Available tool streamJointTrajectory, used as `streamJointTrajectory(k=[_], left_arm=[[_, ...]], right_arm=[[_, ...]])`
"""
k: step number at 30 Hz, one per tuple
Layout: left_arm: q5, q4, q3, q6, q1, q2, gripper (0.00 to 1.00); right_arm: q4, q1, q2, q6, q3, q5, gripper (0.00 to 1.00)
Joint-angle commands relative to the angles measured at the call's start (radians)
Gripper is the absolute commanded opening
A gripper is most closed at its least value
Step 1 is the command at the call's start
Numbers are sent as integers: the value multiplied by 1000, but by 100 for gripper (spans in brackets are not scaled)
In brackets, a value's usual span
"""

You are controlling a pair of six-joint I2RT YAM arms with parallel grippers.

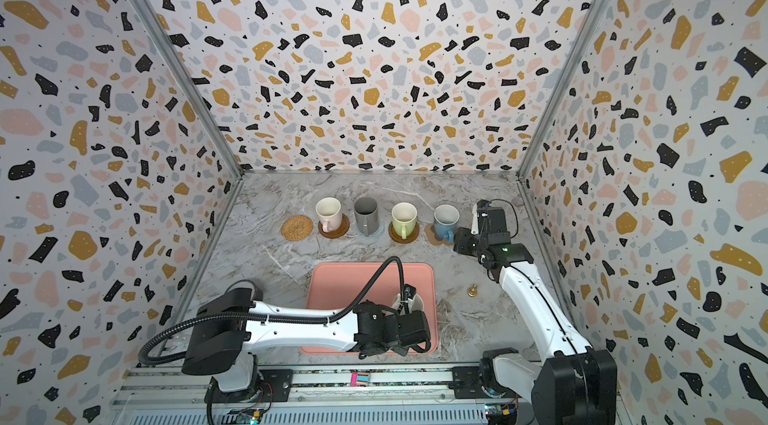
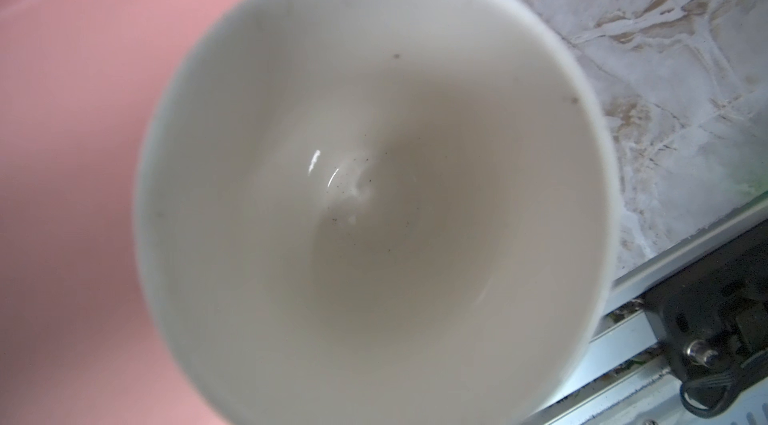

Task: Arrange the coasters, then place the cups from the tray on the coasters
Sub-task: 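Lift the light-blue mug with left gripper and carry it off the tray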

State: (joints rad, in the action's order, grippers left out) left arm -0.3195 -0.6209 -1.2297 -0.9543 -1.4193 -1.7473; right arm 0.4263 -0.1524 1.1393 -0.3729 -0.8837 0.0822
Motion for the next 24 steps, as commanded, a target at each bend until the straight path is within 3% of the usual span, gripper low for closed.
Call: streamJointTrajectory(k=[1,11,24], left_arm=[[-49,54,23,-21,29,81,17],[-71,60,129,-21,110,211,17],[-64,71,309,13,306,441,16]], right_arm=[[26,4,-25,-6,2,-7,57],[34,4,-31,-10,-2,-9,57],[38,4,-28,-12,-4,-13,57]])
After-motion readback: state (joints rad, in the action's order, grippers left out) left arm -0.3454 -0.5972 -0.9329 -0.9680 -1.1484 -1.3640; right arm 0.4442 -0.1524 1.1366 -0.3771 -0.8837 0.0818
